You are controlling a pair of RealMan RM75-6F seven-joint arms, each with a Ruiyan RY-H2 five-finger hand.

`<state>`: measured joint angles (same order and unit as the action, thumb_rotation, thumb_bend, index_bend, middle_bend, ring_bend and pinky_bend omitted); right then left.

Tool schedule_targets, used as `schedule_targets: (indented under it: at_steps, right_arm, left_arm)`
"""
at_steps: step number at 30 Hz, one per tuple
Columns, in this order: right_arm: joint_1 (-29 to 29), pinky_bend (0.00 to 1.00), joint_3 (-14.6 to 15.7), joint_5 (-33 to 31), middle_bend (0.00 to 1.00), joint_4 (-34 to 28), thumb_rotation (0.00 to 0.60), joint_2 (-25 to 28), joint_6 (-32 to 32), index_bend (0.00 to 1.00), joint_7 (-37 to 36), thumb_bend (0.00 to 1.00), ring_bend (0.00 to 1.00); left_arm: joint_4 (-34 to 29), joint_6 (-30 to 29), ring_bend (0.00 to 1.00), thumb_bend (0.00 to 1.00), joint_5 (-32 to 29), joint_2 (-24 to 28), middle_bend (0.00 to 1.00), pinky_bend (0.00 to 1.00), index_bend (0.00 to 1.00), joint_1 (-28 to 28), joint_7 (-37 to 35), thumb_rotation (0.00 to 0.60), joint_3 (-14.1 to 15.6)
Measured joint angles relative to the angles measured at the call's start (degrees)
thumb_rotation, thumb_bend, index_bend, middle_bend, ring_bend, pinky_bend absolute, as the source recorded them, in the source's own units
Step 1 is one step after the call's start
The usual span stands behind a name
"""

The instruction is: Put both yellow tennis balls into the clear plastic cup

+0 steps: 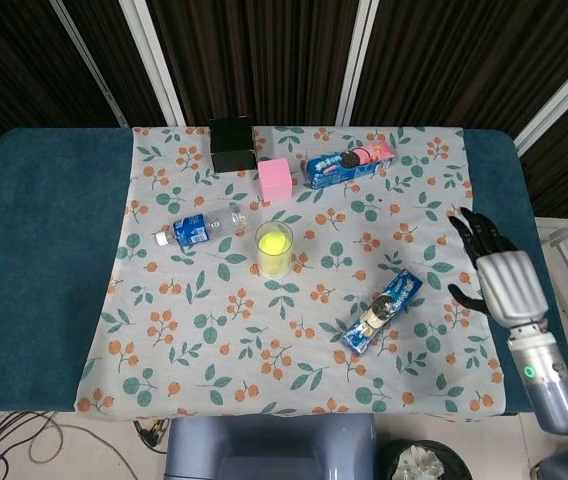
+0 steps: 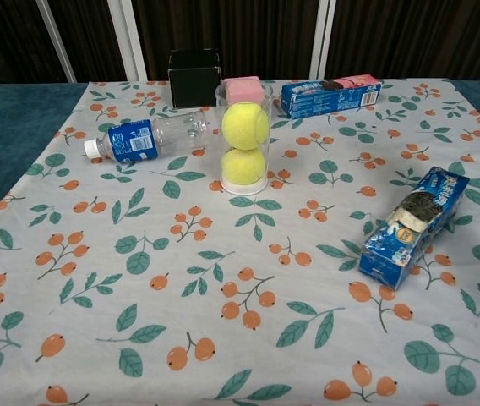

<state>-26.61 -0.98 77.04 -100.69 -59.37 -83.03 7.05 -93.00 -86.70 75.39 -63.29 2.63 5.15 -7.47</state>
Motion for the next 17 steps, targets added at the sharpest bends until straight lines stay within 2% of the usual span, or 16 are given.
schedule_targets:
  at_steps: [3,10,17]
  right_arm:
    - [3.91,0.02,2.81,3.54,0.03,0.62,0.6,0.59,-3.51,0.07,2.46,0.31,0.08]
    - [10.36,0.02,7.08,8.74,0.03,0.43,0.6,1.85,-6.71,0.07,7.35,0.31,0.08]
    - [12.89,0.02,6.82,10.31,0.03,0.18,0.6,2.11,-7.34,0.07,7.87,0.31,0.08]
  left_arm:
    - [0.42,0.15,0.0,0.09,0.34,-0.31,0.0,0.04,0.05,0.18,-0.04,0.6,0.14]
    - [1.22,0.22,0.0,0.09,1.83,-0.76,0.0,0.04,0.05,0.47,0.15,0.6,0.73]
    - [0.91,0.09,0.0,0.09,2.9,-0.94,0.0,0.04,0.05,0.58,1.06,0.6,1.37]
